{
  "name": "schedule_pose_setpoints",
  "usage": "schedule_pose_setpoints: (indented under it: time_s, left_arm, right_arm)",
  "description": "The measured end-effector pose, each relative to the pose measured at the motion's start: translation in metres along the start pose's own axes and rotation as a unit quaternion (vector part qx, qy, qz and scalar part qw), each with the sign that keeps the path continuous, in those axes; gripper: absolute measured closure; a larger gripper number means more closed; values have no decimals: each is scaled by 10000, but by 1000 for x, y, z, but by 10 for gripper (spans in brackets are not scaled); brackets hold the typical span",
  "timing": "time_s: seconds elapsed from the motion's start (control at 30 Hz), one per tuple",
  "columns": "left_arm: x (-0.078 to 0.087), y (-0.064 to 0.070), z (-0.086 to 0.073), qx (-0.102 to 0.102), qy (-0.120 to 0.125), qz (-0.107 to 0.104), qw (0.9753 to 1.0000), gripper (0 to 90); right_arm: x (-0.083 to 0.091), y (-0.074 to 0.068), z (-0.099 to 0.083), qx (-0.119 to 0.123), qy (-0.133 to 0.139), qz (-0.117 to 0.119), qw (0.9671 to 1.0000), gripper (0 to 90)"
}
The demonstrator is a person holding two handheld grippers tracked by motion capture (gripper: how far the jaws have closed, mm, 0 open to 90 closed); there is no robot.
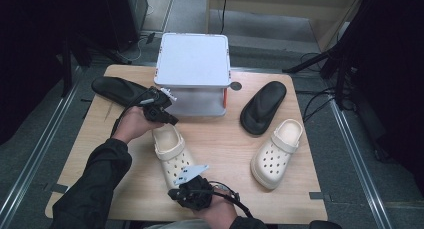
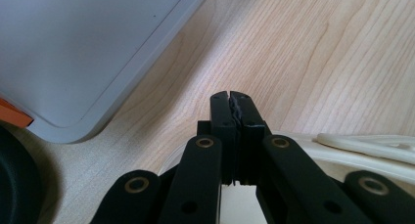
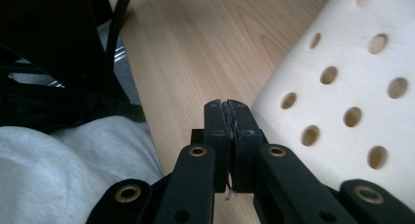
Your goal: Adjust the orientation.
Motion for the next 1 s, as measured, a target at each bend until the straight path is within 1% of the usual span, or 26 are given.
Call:
schedule_pose_setpoints:
  time_s: [0.07, 0.13, 0.17, 0.23, 0.37, 0.43, 0.5, 0.53, 0.6, 0.67, 0.8, 0.83, 0.9, 1.0]
  left_arm:
    - [-1, 1, -1, 51, 37, -32, 10000, 898]
    - [-3, 0, -4, 34, -42, -68, 10000, 897]
    - [-4, 0, -5, 40, -64, -35, 10000, 897]
    - [-4, 0, -9, 31, -153, -46, 9999, 897]
    - [-4, 0, -14, 40, -200, -38, 9998, 898]
    - [-4, -1, -16, 67, -181, -28, 9998, 897]
    - [-3, -1, -18, 125, -182, -67, 9997, 897]
    - [-3, -1, -18, 154, -163, -45, 9997, 898]
    - [-3, 0, -18, 167, -148, -56, 9997, 898]
    - [-2, 0, -19, 156, -162, -56, 9997, 898]
    - [-2, -1, -19, 153, -164, -60, 9997, 898]
    - [-1, 0, -20, 200, -181, -70, 9996, 898]
    - [-1, 0, -22, 193, -175, -84, 9996, 898]
    - [1, 0, -24, 193, -191, -65, 9996, 898]
  right_arm:
    - [1, 1, 0, -74, 5, 55, 10000, 900]
    - [1, 3, -1, -53, 8, 22, 10000, 900]
    - [2, 3, -1, -62, 1, 4, 10000, 900]
    - [3, 6, -1, -80, -21, -28, 10000, 900]
    - [7, 13, -3, -172, -7, -120, 9998, 900]
    - [9, 16, -3, -198, 3, -161, 9997, 900]
    - [11, 20, -4, -232, 20, -179, 9996, 900]
    - [11, 21, -4, -253, 15, -200, 9995, 900]
    - [11, 21, -4, -286, 21, -191, 9994, 900]
    - [9, 20, -3, -260, 25, -213, 9994, 900]
    - [5, 19, -2, -271, 20, -151, 9995, 900]
    - [5, 20, -2, -303, 8, -156, 9994, 900]
    - [7, 24, -3, -315, 21, -211, 9993, 900]
    - [11, 31, -3, -408, 51, -277, 9988, 900]
Point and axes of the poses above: each handheld gripper's, and its own axes: x roughly backward along the jaws, z roughly out of its top, y roughly to its right, the point moved 8 cm from there along -x, roughly forward along the jaws, and after that the axes turned 1 degree about -z, right-handed, at the moved point
